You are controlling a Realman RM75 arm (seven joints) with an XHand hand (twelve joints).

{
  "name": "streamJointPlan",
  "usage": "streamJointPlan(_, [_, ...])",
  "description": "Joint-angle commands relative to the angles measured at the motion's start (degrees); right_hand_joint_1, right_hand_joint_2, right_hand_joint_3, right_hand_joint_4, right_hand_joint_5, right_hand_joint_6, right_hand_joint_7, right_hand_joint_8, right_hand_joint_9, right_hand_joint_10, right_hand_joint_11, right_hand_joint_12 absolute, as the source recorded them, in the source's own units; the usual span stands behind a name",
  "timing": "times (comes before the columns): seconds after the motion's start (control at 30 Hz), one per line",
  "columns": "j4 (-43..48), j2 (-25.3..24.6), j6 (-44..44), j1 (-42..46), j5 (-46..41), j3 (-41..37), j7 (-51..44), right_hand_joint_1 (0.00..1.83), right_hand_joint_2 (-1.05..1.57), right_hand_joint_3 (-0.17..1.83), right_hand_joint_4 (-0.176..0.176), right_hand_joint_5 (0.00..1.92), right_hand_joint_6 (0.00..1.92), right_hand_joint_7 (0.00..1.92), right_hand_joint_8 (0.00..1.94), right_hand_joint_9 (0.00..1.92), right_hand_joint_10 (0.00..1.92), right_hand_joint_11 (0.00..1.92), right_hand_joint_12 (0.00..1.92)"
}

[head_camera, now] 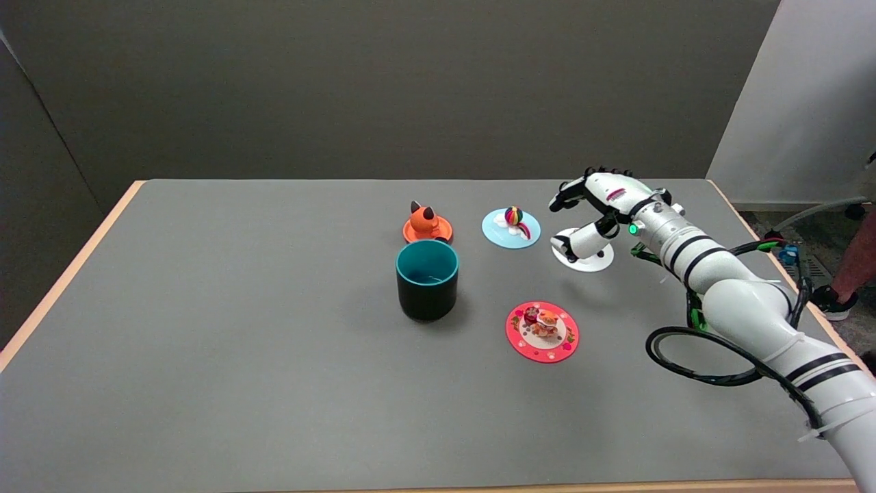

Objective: Pick up the white cup lid.

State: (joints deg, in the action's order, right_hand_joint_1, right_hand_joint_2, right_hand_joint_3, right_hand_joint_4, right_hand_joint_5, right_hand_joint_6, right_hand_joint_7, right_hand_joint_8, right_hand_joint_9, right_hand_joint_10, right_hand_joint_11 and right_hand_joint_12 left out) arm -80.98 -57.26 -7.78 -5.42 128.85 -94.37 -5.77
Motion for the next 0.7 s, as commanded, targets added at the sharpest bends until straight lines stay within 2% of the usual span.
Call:
streamJointPlan(0.03, [3.0, 0.5, 0.2, -0.4, 0.0, -1.6, -0.2, 0.76, 0.28, 1.02, 0.064, 0.81, 0.31, 0.66, 0.19, 0.4, 0.16, 0.1, 0.18])
streamJointPlan(0.27, [6.5, 0.5, 1.2, -0.8, 0.0, -2.1, 0.0, 0.76, 0.31, 0.99, 0.046, 0.79, 0.32, 0.71, 0.19, 0.46, 0.17, 0.1, 0.14])
streamJointPlan(0.53, [7.9, 0.4, 1.6, -1.1, 0.0, -2.0, -0.2, 0.76, 0.33, 0.98, 0.041, 0.79, 0.33, 0.74, 0.2, 0.48, 0.17, 0.1, 0.14])
streamJointPlan(0.7, [8.4, 0.4, 1.9, -1.3, 0.0, -2.1, -0.2, 0.75, 0.39, 0.98, 0.037, 0.79, 0.34, 0.83, 0.22, 0.51, 0.18, 0.1, 0.13])
